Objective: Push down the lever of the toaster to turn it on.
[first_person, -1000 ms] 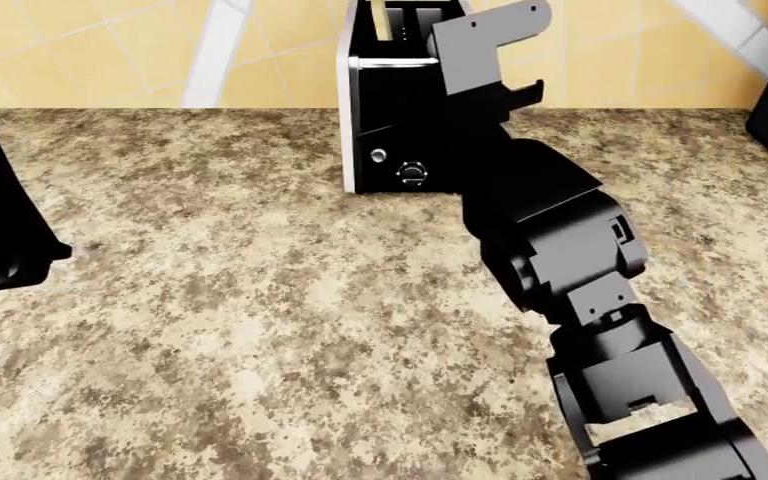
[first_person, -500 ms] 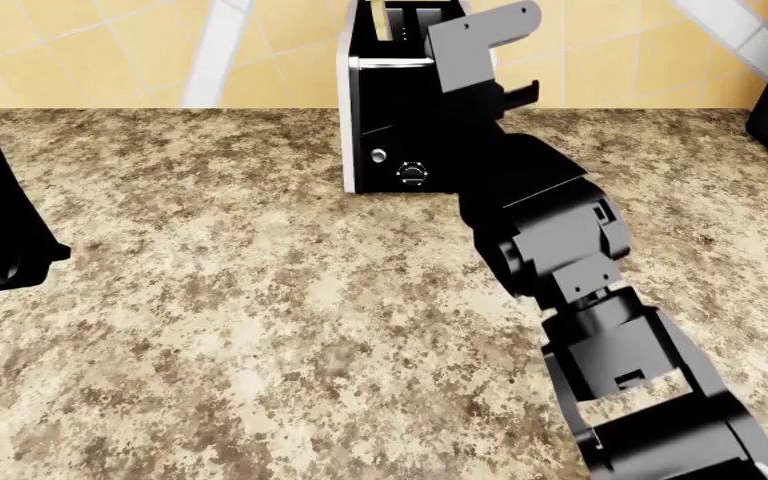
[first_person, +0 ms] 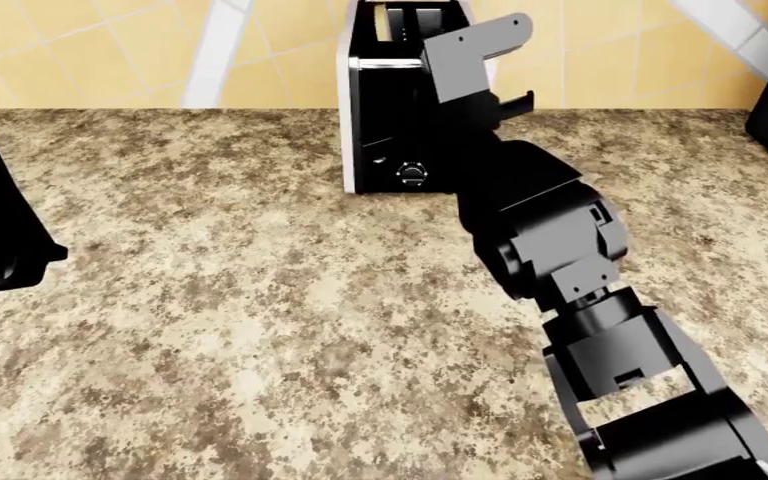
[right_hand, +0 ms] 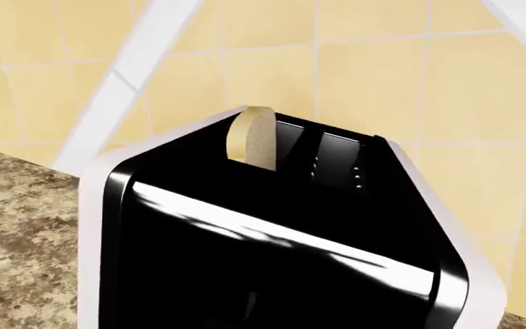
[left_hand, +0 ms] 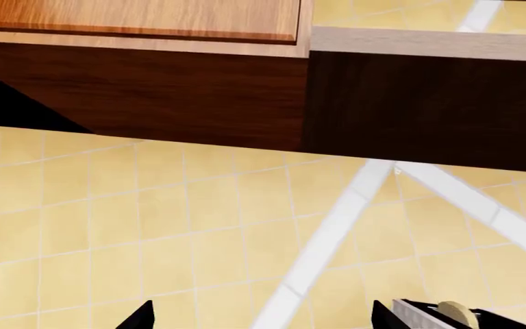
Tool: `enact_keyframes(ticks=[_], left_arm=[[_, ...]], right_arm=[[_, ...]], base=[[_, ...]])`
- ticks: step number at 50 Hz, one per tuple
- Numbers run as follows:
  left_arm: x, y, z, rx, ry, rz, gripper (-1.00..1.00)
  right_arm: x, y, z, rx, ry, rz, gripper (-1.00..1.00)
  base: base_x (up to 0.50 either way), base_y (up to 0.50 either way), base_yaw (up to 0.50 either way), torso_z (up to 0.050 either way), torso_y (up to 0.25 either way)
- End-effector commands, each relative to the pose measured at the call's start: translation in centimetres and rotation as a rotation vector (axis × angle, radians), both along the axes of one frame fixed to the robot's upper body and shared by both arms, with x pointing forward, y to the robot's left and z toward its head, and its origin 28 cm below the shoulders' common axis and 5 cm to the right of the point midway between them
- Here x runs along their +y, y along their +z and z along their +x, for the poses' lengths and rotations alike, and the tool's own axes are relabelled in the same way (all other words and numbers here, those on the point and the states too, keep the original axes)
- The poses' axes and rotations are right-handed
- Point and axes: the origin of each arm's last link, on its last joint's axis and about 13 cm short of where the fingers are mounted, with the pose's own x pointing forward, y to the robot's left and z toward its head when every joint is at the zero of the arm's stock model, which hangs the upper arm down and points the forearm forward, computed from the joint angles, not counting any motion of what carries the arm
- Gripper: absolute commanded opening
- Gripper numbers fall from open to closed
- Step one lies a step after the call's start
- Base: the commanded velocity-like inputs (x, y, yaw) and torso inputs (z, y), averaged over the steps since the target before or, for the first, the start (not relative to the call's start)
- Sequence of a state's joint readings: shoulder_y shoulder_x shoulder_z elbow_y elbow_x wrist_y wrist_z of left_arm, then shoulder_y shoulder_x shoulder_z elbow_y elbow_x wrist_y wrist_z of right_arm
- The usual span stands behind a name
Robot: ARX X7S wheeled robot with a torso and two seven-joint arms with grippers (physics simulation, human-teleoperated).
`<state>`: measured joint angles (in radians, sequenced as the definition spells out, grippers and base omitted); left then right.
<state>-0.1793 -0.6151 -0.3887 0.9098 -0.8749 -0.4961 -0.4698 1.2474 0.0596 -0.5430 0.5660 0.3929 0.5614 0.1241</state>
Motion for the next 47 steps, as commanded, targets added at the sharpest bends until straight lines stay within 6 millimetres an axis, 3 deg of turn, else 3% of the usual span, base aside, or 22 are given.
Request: enact_keyframes(ticks=[1, 28, 47], left_arm=[[0.0, 0.1, 0.0, -0.001, -0.002, 0.001, 1.0], [-0.1, 0.0, 0.0, 0.002, -0.005, 0.005, 1.0], [-0.2, 0.1, 0.0, 0.003, -0.006, 0.005, 1.0]], right_arm=[[-0.1, -1.6, -0.2, 0.087, 0.02, -0.013, -1.0], [-0.3, -4.4, -0.7, 0.156, 0.029, -0.01, -1.0], [-0.7, -5.0, -1.1, 0.179, 0.027, -0.011, -1.0]], base=[[0.0, 0.0, 0.0, 0.0, 0.0], [0.0, 0.0, 0.0, 0.0, 0.0], [0.0, 0.0, 0.0, -0.001, 0.0]])
